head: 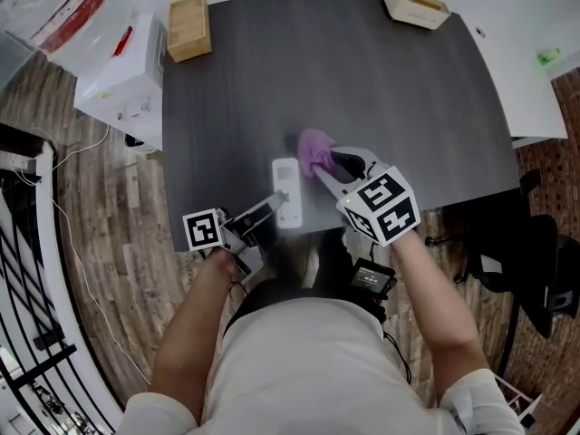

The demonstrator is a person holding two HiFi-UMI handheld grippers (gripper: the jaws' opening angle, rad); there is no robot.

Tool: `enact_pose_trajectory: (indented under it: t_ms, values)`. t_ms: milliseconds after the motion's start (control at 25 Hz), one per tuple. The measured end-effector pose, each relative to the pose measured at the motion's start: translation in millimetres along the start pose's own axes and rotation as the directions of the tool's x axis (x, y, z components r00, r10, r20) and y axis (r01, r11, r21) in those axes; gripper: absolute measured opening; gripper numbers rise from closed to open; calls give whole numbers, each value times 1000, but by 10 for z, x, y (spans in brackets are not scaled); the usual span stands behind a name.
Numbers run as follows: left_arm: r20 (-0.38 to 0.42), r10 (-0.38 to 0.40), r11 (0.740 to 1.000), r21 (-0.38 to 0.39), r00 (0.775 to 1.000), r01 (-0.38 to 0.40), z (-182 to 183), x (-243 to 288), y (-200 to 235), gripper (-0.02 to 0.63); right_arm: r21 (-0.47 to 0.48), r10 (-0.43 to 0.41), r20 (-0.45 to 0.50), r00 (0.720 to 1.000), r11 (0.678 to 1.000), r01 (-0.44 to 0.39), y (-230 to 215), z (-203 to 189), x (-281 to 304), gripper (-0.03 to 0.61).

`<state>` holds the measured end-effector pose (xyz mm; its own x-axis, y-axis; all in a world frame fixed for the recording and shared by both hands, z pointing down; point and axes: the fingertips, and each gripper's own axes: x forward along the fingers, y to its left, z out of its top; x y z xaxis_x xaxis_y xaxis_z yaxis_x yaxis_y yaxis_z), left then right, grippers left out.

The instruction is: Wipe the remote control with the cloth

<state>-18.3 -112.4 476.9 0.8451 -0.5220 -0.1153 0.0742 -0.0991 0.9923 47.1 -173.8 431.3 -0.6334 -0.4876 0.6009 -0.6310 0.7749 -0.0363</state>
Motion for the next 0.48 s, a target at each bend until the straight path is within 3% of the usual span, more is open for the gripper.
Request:
enact_pose_trajectory:
  t_ms: [160,480]
  values:
    - [29,-21,999,35,999,20,84,-64,-132,91,-116,77,-12,997,990,-78,303,50,3,104]
    - [174,-51,998,43,983,44,372,-254,-264,90,-58,206,2,979,977,-205,838,-60,-107,104]
